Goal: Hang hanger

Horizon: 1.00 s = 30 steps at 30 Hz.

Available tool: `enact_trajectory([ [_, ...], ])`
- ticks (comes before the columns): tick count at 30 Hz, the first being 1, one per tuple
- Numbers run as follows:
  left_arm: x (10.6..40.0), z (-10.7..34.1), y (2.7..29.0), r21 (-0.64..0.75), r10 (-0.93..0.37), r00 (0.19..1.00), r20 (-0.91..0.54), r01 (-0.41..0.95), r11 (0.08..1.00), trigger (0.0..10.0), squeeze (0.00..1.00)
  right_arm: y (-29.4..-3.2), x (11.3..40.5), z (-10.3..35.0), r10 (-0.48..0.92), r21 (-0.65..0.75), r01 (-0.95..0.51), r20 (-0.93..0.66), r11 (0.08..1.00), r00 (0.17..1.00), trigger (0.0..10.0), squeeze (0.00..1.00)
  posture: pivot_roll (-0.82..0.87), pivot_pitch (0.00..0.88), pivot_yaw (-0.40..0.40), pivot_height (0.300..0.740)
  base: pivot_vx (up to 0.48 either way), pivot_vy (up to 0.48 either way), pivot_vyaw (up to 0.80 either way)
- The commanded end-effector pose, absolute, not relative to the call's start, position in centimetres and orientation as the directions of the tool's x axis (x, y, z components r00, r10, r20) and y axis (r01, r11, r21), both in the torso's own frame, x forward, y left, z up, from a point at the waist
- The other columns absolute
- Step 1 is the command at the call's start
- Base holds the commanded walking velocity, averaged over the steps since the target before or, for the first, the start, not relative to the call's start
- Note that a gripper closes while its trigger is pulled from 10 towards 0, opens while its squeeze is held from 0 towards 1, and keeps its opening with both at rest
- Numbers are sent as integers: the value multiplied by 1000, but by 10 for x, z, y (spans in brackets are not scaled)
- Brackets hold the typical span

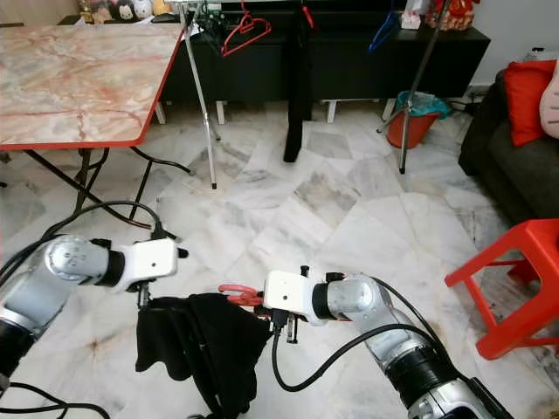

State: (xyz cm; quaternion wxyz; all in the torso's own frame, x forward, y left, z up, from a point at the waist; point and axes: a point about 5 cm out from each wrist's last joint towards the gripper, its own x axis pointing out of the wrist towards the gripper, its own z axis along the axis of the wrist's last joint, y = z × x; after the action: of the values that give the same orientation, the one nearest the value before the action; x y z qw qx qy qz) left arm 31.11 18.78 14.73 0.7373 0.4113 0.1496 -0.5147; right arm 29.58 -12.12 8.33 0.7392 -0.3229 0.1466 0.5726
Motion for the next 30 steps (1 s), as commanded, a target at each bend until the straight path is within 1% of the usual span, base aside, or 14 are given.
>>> enact_trajectory([
  [1,310,151,190,463,-642,443,-626,873,151,10000,0,-121,300,92,774,-333,-930,-544,156,324,0,0,48,76,7,740,0,0,0],
  [5,312,156,200,482,-632,497,-595,849,215,10000,0,-122,301,91,771,-334,-927,-540,172,338,0,0,45,75,7,740,0,0,0],
  [11,317,167,219,525,-606,617,-502,774,353,10000,0,-126,304,93,774,-345,-910,-503,229,385,0,0,46,80,9,740,0,0,0],
  [12,319,169,225,544,-587,668,-457,732,411,10000,0,-127,308,94,766,-355,-893,-479,276,428,0,0,46,80,9,740,0,0,0],
  [13,319,169,225,544,-587,668,-457,732,411,10000,0,-127,308,94,766,-355,-893,-479,276,428,0,0,46,80,9,740,0,0,0],
  [14,321,169,231,561,-559,719,-413,684,466,10000,0,-128,312,95,757,-370,-872,-453,321,471,0,0,45,80,10,740,0,0,0],
  [15,321,169,232,564,-549,733,-401,670,482,10000,0,-128,313,96,753,-376,-864,-445,334,485,0,0,45,83,10,740,0,0,0],
  [18,320,169,235,564,-515,801,-305,588,580,10000,0,-128,318,98,733,-394,-824,-398,406,552,0,0,48,82,7,740,0,0,0],
  [22,320,164,240,534,-414,894,-171,437,724,10000,0,-128,322,99,710,-403,-776,-336,485,618,0,0,51,85,4,740,0,0,0],
  [24,320,160,239,516,-378,917,-128,387,764,10000,0,-126,323,100,704,-400,-760,-311,512,638,0,0,51,85,4,740,0,0,0],
  [26,320,159,239,510,-359,926,-116,366,779,10000,0,-125,324,101,701,-400,-753,-301,522,646,0,0,51,85,4,740,0,0,0],
  [28,323,152,235,464,-276,959,-71,277,842,10000,0,-122,328,103,680,-404,-720,-268,564,683,0,0,51,79,1,740,0,0,0],
  [29,323,152,235,464,-276,959,-71,277,842,10000,0,-122,328,103,680,-404,-720,-268,564,683,0,0,51,79,1,740,0,0,0],
  [30,324,148,230,435,-250,967,-52,247,866,10000,0,-118,329,105,676,-403,-708,-248,580,694,0,0,51,79,1,740,0,0,0],
])
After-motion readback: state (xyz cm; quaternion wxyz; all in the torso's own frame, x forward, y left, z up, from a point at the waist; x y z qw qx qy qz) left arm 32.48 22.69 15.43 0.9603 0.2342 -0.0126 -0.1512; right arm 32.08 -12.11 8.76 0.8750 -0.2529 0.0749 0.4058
